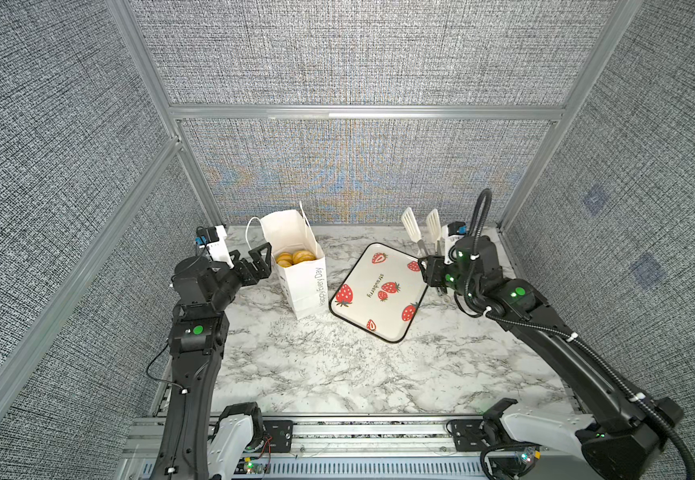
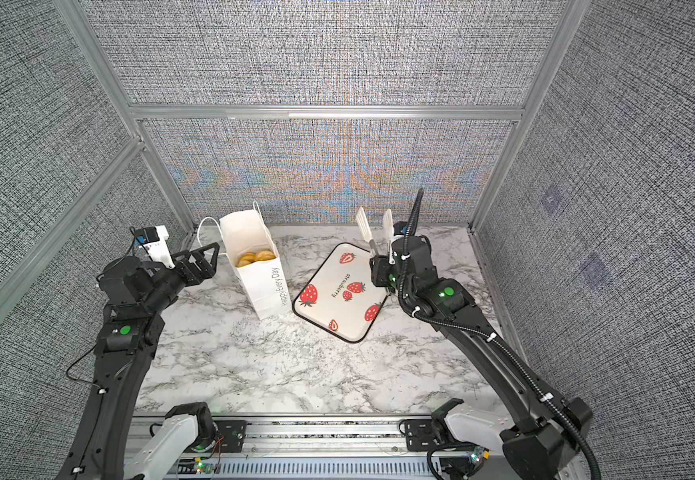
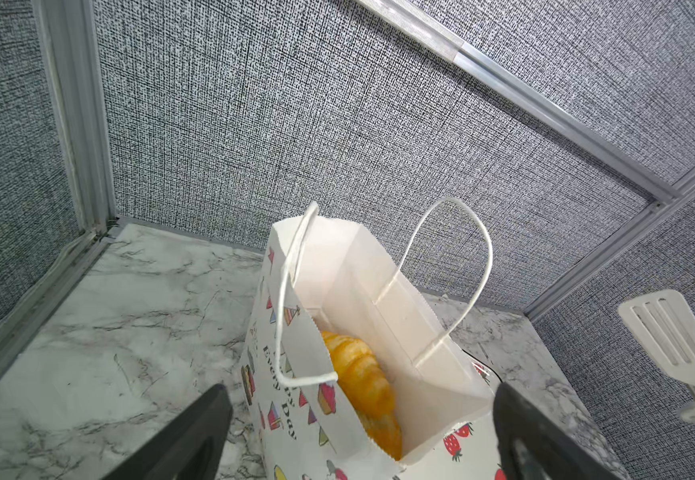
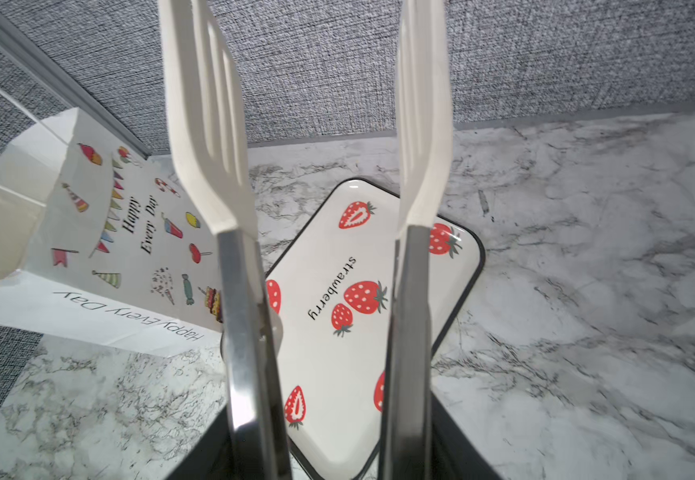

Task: Place the fake bread into the paper bag
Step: 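Raise the open tongs out of the bag while the left gripper releases the bag, then move the tongs toward the table corner while the left arm draws back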

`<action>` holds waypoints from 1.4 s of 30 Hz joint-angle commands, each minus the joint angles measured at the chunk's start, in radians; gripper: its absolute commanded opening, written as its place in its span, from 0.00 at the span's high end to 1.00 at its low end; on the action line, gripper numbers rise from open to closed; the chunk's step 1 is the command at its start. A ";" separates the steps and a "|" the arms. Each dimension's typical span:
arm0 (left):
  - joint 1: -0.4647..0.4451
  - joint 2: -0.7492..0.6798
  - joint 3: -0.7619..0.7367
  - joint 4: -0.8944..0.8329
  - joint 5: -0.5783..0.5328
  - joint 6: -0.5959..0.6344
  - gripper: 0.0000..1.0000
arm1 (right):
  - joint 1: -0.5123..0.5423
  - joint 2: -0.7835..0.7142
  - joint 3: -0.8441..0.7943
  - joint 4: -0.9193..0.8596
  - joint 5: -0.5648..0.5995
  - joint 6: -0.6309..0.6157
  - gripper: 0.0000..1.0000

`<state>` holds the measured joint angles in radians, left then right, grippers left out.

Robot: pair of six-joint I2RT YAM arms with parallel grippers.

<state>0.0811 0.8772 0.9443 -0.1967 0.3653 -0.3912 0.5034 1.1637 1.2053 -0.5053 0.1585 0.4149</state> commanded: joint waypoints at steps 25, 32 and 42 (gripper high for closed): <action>0.002 0.036 -0.299 0.035 -0.272 -0.077 0.01 | -0.401 -0.010 -0.258 0.033 -0.165 0.094 0.48; 0.001 -0.006 -0.501 0.337 -0.310 -0.017 0.01 | -0.439 0.043 -0.288 0.042 -0.170 0.085 0.48; 0.001 -0.011 -0.638 0.568 -0.366 0.064 0.01 | -0.473 0.157 -0.301 0.052 -0.184 0.072 0.48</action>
<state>0.0811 0.8570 0.3103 0.2626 0.0219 -0.3660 0.0357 1.3045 0.8978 -0.4740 -0.0185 0.4931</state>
